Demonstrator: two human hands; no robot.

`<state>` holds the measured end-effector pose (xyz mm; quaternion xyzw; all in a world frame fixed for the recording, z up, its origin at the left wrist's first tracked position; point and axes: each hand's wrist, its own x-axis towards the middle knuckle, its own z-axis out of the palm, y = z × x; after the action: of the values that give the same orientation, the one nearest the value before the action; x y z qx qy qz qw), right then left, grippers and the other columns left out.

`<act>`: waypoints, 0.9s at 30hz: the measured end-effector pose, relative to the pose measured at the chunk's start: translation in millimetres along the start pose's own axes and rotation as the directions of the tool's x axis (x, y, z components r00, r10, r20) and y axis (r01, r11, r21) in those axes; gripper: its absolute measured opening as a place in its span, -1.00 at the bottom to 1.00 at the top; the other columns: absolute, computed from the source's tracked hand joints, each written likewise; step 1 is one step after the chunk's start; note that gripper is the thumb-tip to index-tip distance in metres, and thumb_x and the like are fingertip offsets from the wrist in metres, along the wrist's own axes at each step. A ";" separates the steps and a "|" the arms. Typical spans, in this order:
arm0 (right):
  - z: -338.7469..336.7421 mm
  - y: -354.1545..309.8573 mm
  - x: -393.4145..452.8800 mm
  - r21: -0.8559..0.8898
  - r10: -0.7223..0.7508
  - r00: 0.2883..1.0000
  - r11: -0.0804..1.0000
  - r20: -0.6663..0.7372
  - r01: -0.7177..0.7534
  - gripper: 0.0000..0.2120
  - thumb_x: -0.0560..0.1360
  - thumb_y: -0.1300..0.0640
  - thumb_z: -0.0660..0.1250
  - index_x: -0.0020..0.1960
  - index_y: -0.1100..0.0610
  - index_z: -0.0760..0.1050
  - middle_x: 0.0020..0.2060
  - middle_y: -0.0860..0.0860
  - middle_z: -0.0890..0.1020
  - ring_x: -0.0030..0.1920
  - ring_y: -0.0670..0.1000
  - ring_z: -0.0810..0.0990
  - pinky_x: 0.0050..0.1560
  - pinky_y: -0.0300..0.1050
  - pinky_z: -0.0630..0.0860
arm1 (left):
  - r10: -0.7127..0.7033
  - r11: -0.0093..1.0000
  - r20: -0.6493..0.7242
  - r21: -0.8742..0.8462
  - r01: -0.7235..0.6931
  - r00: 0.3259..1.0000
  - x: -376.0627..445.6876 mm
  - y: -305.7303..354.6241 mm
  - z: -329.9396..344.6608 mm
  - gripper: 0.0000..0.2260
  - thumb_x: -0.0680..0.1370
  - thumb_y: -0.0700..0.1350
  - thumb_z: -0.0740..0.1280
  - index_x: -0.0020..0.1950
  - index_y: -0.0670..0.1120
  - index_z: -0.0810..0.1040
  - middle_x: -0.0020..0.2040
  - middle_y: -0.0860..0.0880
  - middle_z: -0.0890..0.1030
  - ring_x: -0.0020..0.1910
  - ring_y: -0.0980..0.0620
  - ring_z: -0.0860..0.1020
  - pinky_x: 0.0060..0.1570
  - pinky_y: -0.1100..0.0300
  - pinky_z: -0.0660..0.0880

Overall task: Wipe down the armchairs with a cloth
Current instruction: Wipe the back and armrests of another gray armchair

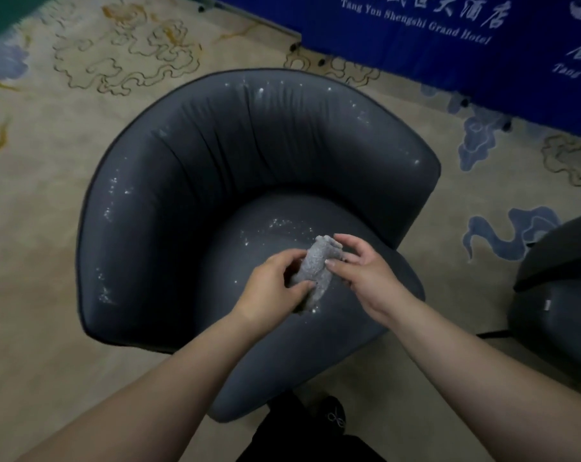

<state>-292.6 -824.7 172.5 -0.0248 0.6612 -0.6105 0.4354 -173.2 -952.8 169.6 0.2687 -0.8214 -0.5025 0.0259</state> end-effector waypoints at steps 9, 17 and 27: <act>43.2 27.2 46.5 -0.107 -0.057 0.998 0.992 0.024 0.060 -0.67 0.58 -0.01 0.24 0.31 -0.27 0.37 0.06 -0.09 0.66 0.12 -0.15 0.60 0.19 -0.14 0.49 | -0.220 0.972 -0.329 -0.153 0.178 0.918 43.9 -31.2 3.7 -0.67 0.42 -0.15 0.45 0.09 0.15 0.49 0.03 0.15 0.52 -0.06 0.34 0.49 -0.17 0.53 0.40; 42.6 42.5 128.3 -0.128 0.047 0.975 0.992 0.219 -0.019 -0.51 0.53 -0.09 0.29 0.43 -0.17 0.29 0.17 -0.11 0.61 0.14 -0.14 0.60 0.17 -0.13 0.53 | -0.302 0.936 -0.269 -0.264 0.232 0.915 77.6 -58.4 32.9 -0.45 0.38 -0.11 0.51 0.33 0.02 0.43 0.14 0.12 0.49 0.05 0.30 0.48 0.04 0.42 0.46; 45.5 91.3 205.8 -0.435 0.119 0.923 0.899 0.367 0.057 -0.54 0.58 -0.11 0.20 0.46 -0.10 0.28 0.32 -0.09 0.50 0.26 -0.10 0.50 0.32 -0.07 0.43 | -0.388 0.898 -0.366 0.055 0.436 0.846 71.6 -161.0 40.8 -0.48 0.53 -0.11 0.35 0.48 -0.04 0.32 0.38 0.00 0.41 0.36 0.01 0.35 0.40 0.22 0.20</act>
<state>-347.0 -953.4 -9.7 -0.2304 0.6833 -0.4222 0.5494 -180.2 -1009.6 -2.0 0.5243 -0.7590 -0.3836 0.0427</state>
